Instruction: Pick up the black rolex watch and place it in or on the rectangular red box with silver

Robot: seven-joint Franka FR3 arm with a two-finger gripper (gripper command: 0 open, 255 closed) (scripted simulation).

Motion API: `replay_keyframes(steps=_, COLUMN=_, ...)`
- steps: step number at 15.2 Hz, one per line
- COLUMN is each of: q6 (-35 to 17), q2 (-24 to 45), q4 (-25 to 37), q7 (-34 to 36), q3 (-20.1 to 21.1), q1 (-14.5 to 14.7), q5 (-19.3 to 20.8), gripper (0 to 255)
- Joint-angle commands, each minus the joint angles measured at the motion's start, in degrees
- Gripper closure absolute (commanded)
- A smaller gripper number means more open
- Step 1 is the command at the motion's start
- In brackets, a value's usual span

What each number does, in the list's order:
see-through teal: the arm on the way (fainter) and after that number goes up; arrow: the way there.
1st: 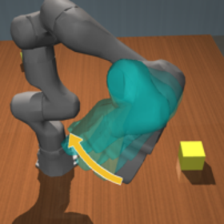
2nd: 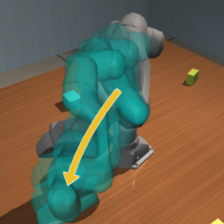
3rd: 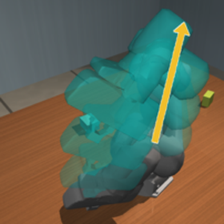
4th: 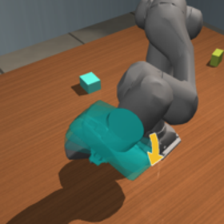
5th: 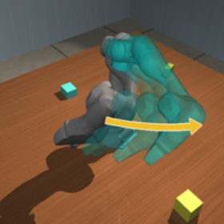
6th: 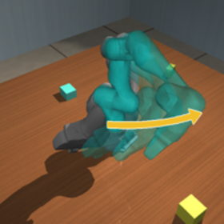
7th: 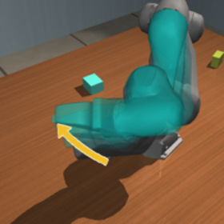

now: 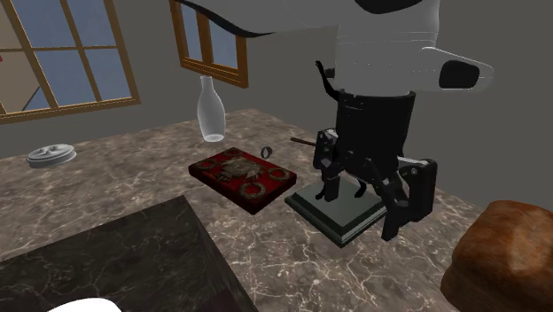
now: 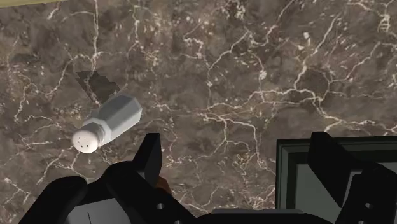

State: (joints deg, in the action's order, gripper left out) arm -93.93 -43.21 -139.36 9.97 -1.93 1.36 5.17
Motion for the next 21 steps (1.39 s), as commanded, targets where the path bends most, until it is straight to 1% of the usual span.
replay_keyframes(steps=1, q6=0.0, q2=0.0, q4=0.0, q7=0.0, q3=0.0, q1=0.0, q5=0.0, gripper=0)
replay_keyframes(steps=7, q6=-5.1, q2=7.7, q4=2.6, q7=6.2, q3=6.1, q1=3.0, q5=-3.3, gripper=0)
replay_keyframes(steps=12, q6=-8.8, q2=15.4, q4=6.5, q7=11.2, q3=11.0, q1=4.9, q5=-4.7, gripper=0)
replay_keyframes(steps=17, q6=-11.7, q2=24.0, q4=12.0, q7=16.4, q3=15.6, q1=6.4, q5=-4.5, gripper=0)
replay_keyframes(steps=21, q6=-13.2, q2=31.4, q4=17.6, q7=20.8, q3=19.0, q1=7.5, q5=-3.1, gripper=0)
